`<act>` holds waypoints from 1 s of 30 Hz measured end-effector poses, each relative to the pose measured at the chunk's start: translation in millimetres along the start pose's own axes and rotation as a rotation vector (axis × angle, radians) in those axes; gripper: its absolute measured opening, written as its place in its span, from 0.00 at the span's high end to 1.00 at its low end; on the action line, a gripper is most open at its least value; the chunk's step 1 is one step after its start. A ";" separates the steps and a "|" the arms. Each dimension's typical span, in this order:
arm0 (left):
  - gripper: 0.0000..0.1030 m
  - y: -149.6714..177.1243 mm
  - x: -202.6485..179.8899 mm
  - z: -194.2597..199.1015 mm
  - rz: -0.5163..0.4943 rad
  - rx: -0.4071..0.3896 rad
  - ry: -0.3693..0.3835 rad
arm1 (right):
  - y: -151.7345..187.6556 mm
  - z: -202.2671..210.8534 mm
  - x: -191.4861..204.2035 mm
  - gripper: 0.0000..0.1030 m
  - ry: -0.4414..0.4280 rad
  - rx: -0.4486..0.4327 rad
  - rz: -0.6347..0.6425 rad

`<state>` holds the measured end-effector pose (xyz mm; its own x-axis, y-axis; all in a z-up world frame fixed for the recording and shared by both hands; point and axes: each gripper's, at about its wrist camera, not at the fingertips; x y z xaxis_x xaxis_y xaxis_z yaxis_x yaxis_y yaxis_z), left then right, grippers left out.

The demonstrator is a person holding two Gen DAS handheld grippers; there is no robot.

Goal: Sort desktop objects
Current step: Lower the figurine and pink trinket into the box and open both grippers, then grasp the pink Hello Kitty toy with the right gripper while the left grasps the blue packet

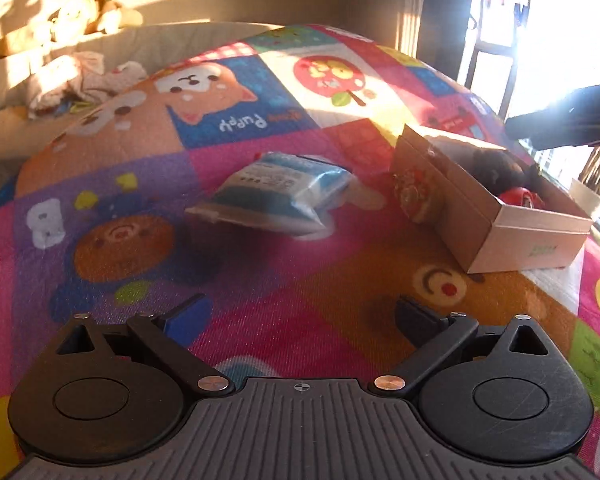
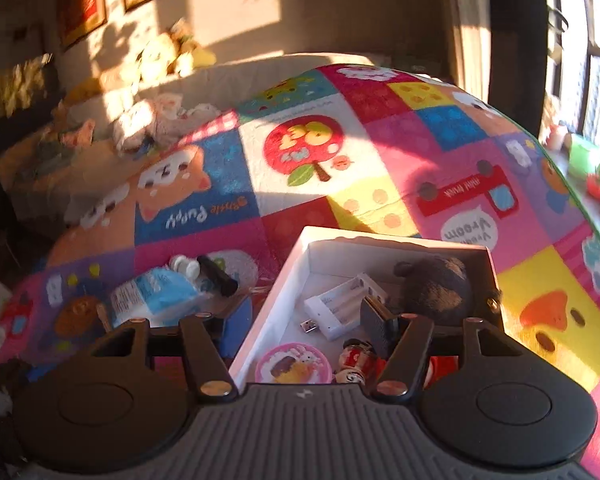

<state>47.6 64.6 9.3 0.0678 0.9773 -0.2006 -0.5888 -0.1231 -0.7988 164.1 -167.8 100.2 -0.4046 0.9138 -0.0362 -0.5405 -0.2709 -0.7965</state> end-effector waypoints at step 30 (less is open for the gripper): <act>0.01 4.1 15.6 3.1 0.120 -0.024 0.054 | 37.9 4.5 60.0 0.63 -0.190 0.331 0.289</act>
<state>43.7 79.8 4.6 0.0413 0.9448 -0.3250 -0.5763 -0.2432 -0.7802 116.0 -124.6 70.6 -0.6841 0.7235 -0.0925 -0.5795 -0.6160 -0.5336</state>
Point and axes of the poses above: each gripper's, at about its wrist camera, not at the fingertips, and z roughly against the way its jaws point, x to its left, y to its underside, and after that the axes turned 7 degrees about y, right-handed
